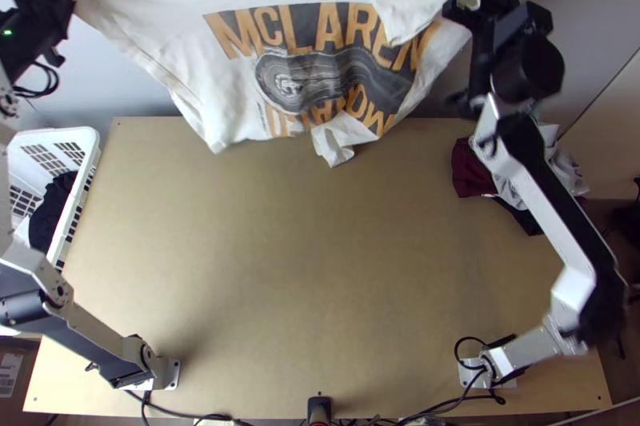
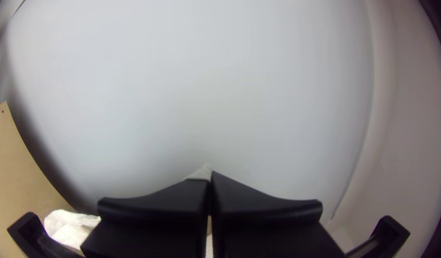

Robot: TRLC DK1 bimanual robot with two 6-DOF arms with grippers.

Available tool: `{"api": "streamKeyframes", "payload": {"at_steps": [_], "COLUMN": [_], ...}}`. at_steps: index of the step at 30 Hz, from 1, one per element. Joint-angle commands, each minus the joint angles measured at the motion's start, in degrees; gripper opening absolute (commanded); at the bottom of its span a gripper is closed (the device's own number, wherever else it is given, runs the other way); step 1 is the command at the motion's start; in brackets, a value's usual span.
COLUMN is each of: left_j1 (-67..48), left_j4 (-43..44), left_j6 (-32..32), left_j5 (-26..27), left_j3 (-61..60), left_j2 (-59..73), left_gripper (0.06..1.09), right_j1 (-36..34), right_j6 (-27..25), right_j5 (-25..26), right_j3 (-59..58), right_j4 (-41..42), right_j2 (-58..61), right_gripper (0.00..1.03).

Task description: Fold the t-shirt

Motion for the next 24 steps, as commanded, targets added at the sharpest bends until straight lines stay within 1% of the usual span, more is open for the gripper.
{"api": "streamKeyframes", "payload": {"at_steps": [1,4,5,8,11,13,15,17,19,21,23,24], "left_j1": [3.1,2.6,2.2,0.3,-2.9,-5.7,-9.4,-13.3,-17.3,-19.1,-20.2,-20.2], "left_j4": [-5.3,-8.9,-9.5,-12.4,-17.0,-17.7,-18.1,-19.3,-20.8,-21.6,-21.7,-21.7], "left_j6": [4.0,10.6,13.2,18.3,24.1,25.8,26.3,26.8,28.7,31.6,33.0,34.7], "left_j5": [9.4,12.8,13.5,14.6,15.5,15.4,15.4,15.4,15.4,15.4,15.2,14.9], "left_j3": [-5.4,-14.6,-19.1,-29.1,-38.7,-45.1,-49.5,-52.7,-55.6,-58.8,-62.0,-63.7], "left_j2": [-5.5,-11.5,-14.2,-20.5,-26.6,-30.2,-32.7,-34.1,-35.1,-36.1,-36.1,-36.0], "left_gripper": [0.09,0.09,0.09,0.09,0.09,0.09,0.09,0.09,0.09,0.09,0.09,0.09], "right_j1": [2.7,3.8,3.9,4.1,4.2,4.3,6.0,7.8,9.3,10.7,11.7,12.1], "right_j6": [0.0,-0.1,0.0,0.4,3.1,6.1,7.7,10.0,12.6,12.5,11.8,11.3], "right_j5": [-0.2,-0.3,-0.3,-0.5,-1.6,-2.8,-5.3,-9.0,-12.7,-15.6,-15.9,-16.5], "right_j3": [-20.0,-30.9,-34.9,-43.9,-48.4,-50.6,-52.5,-54.2,-55.7,-58.3,-62.1,-64.1], "right_j4": [-0.5,-2.3,-3.0,-5.4,-10.9,-13.9,-17.5,-22.2,-27.5,-31.1,-33.0,-34.2], "right_j2": [-16.5,-24.7,-27.6,-34.6,-39.7,-41.4,-42.4,-43.3,-43.9,-45.2,-46.9,-47.4], "right_gripper": [0.03,0.03,0.03,0.03,0.03,0.03,0.03,0.03,0.03,0.03,0.03,0.03]}}
